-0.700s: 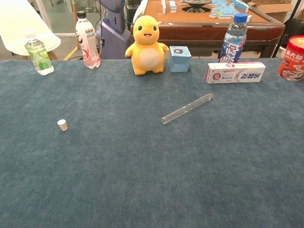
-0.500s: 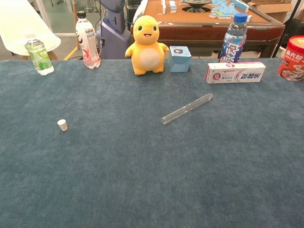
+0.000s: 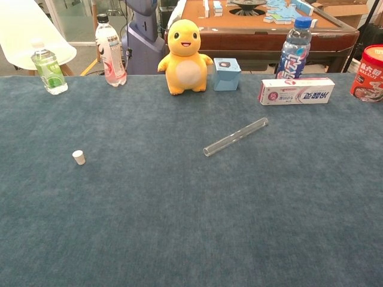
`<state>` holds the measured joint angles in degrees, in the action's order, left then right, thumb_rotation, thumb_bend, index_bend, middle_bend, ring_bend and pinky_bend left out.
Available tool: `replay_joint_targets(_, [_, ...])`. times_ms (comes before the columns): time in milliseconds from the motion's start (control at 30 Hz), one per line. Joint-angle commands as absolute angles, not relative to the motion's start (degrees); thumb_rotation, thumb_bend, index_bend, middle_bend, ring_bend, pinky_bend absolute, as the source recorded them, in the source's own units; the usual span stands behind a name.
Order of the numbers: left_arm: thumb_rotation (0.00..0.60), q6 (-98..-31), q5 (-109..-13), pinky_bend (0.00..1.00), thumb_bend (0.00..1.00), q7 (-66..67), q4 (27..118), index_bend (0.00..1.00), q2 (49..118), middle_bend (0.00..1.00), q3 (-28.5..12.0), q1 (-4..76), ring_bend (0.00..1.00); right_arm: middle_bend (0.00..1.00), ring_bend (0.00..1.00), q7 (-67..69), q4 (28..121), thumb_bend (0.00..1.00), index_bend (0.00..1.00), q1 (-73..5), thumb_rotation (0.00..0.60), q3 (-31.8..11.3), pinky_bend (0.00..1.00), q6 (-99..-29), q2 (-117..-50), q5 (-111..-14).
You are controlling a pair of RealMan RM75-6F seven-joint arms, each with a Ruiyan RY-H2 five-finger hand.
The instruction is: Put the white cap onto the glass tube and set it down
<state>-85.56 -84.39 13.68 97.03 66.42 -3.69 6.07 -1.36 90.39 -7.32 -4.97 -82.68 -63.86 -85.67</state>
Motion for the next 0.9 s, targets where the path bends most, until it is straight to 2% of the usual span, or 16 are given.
replay_joint_targets(33, [0.600,-85.46,-84.32,0.25,0.18,13.61,96.91,0.13,66.53,0.17,-3.75,6.17,0.28,0.23,0.19,-1.51,90.49,0.14,0.12,-7.76,0.600,-5.08,0.23,-82.14,-63.81,-85.69])
replay_joint_targets(300, [0.600,-85.56,-84.69,0.25,0.18,13.66,97.01,0.13,66.43,0.17,-3.69,6.33,0.28,0.25,0.19,-0.53,91.38,0.14,0.12,-11.92,0.600,-6.15,0.23,-77.66,-62.52,-87.01])
replay_joint_targets(467, [0.600,-85.89,-85.00,0.25,0.18,13.66,97.41,0.13,66.04,0.17,-3.91,6.46,0.28,0.31,0.30,-0.23,91.49,0.14,0.12,-16.12,0.600,-7.74,0.25,-74.08,-62.11,-88.00])
replay_joint_targets(733, [0.600,-86.26,-85.20,0.25,0.18,13.45,97.36,0.13,65.54,0.17,-3.88,6.37,0.28,0.45,0.53,-1.15,91.59,0.14,0.12,-24.76,0.600,-10.04,0.59,-64.97,-62.07,-88.62])
replay_joint_targets(900, [0.600,-87.18,-85.02,0.25,0.18,12.91,97.13,0.13,65.58,0.17,-3.76,5.68,0.28,0.62,0.74,-1.00,89.94,0.14,0.18,-31.23,0.600,-11.60,0.82,-57.63,-63.57,-87.50])
